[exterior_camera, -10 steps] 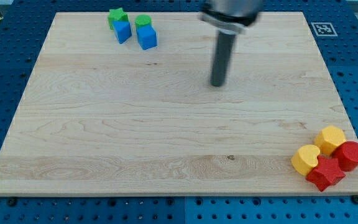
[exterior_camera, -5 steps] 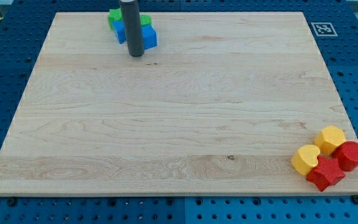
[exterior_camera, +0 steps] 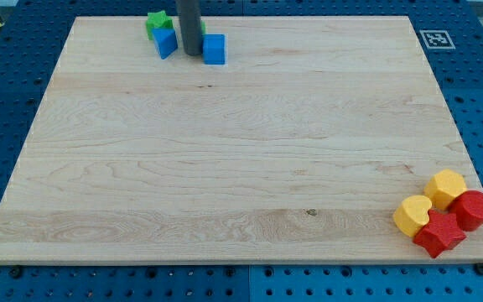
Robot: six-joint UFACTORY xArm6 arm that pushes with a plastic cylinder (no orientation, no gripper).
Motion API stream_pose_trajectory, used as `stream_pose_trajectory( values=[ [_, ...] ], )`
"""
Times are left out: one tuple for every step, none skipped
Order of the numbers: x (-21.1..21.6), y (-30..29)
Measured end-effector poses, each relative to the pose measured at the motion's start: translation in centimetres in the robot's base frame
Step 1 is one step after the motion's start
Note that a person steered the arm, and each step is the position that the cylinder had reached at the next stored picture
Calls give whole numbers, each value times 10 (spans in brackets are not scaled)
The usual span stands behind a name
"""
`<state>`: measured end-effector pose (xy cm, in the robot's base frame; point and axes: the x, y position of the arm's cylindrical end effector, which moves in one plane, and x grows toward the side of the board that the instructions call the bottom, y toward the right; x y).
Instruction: Push the blue cube towards the center right
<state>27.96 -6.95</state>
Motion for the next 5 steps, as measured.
stream_pose_trajectory(
  values=[
    [0, 34],
    [0, 65],
    [0, 100],
    [5, 122],
    [25, 136]
  ],
)
